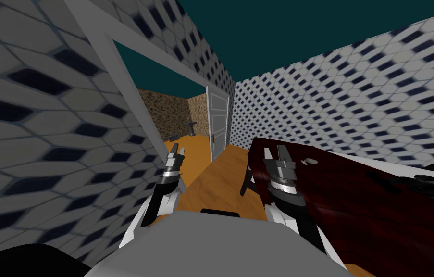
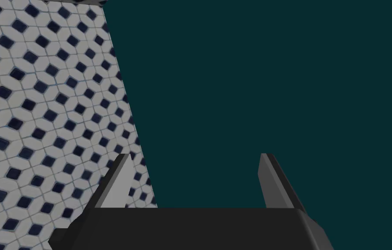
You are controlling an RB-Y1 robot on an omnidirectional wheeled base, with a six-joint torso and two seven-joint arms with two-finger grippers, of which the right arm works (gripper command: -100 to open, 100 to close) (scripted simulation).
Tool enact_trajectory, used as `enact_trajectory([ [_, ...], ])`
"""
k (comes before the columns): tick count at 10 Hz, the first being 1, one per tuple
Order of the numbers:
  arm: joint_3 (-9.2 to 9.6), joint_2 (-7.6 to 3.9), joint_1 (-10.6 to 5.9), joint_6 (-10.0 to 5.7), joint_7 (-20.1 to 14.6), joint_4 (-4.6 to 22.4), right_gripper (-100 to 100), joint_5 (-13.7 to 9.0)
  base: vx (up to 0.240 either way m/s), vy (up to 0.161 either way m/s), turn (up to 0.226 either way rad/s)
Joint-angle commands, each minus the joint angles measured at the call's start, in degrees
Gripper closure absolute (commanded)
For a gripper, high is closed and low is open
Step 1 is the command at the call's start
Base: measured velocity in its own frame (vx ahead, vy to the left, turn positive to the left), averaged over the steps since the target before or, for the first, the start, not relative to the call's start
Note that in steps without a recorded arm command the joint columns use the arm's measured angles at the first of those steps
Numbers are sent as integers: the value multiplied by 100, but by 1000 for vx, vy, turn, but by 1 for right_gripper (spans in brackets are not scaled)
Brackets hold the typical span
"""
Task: Push the door open
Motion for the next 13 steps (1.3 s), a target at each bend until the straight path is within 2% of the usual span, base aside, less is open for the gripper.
enact_trajectory([
  [1, 6, -40, 10, 112, 83, 80, -100, -178, 155, 69, 20],
  [6, 30, -166, 49, 545, 401, 388, -100, -866, 138, -9, 55],
  [9, 40, -208, 66, 733, 539, 522, -100, -1164, 110, 9, 39],
  [10, 47, -236, 78, 857, 631, 611, -100, -1362, 113, 7, 57],
  [13, 58, -277, 96, 1058, 778, 754, -100, -1681, 114, -3, 41],
])
